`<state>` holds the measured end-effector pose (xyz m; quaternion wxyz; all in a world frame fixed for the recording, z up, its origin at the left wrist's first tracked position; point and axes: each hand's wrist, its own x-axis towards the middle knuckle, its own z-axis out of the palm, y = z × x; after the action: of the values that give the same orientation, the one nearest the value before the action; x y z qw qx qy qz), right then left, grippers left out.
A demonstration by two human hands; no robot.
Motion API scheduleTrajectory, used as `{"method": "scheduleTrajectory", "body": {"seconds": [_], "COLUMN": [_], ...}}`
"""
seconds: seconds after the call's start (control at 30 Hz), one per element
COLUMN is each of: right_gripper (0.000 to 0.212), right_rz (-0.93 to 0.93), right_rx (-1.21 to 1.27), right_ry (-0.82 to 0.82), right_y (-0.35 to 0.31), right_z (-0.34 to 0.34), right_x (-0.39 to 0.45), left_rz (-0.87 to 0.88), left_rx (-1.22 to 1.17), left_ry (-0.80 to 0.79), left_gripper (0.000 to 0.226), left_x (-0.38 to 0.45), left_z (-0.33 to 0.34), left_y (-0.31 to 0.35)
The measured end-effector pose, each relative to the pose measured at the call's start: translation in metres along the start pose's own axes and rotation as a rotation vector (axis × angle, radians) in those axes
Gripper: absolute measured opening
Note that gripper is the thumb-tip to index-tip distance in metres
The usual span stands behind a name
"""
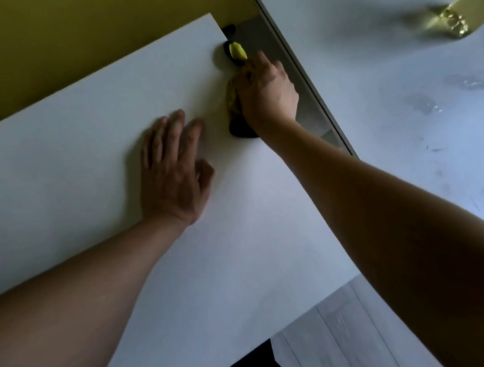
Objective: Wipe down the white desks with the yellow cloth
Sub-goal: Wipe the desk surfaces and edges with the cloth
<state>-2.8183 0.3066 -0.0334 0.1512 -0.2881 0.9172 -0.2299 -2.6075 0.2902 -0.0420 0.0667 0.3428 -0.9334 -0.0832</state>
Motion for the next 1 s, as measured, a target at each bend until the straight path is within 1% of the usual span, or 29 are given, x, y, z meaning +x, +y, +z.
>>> {"method": "scheduleTrajectory", "body": {"seconds": [0.1, 0.27, 0.33, 0.4, 0.47, 0.57, 0.63, 0.73, 0.83, 0.93, 1.0], "right_gripper": [0.032, 0.025, 0.027, 0.03, 0.032, 0.033, 0.034, 0.037, 0.038, 0.033, 0.027], "right_rz": [0.021, 0.082, 0.086, 0.086, 0.092, 0.072, 0.04, 0.013, 0.033, 0.073, 0.077], "right_rx": [-0.002, 0.03, 0.021, 0.005, -0.018, -0.028, -0.036, -0.069, 0.002, 0.113, 0.122], "right_ry": [0.001, 0.001, -0.005, 0.01, 0.026, 0.04, 0.039, 0.013, -0.025, -0.035, -0.006], "right_y": [0.039, 0.123, 0.144, 0.154, 0.152, 0.136, 0.12, 0.091, 0.071, 0.076, 0.091], "right_z": [-0.013, -0.048, -0.06, -0.064, -0.062, -0.053, -0.046, -0.036, -0.032, -0.031, -0.036], "right_x": [-0.049, -0.166, -0.2, -0.214, -0.212, -0.194, -0.17, -0.128, -0.099, -0.101, -0.12], "left_rz": [-0.013, -0.023, -0.039, -0.073, -0.077, 0.066, 0.126, 0.1, 0.097, 0.101, 0.097], "left_rx": [-0.003, 0.037, 0.053, 0.056, 0.014, -0.022, -0.008, 0.004, 0.027, 0.046, 0.045], "left_ry": [-0.001, -0.033, -0.052, -0.04, -0.055, -0.087, -0.109, -0.083, -0.058, -0.059, -0.064], "left_gripper": [0.065, 0.065, 0.064, 0.061, 0.062, 0.064, 0.066, 0.068, 0.069, 0.068, 0.068], "left_x": [0.0, -0.003, -0.005, -0.015, -0.045, -0.122, -0.152, -0.157, -0.156, -0.159, -0.157], "left_z": [-0.001, 0.0, -0.002, -0.004, -0.005, -0.001, 0.0, 0.004, 0.007, 0.008, 0.008], "left_y": [0.001, 0.006, 0.008, 0.017, 0.031, 0.051, 0.055, 0.056, 0.058, 0.058, 0.058]}}
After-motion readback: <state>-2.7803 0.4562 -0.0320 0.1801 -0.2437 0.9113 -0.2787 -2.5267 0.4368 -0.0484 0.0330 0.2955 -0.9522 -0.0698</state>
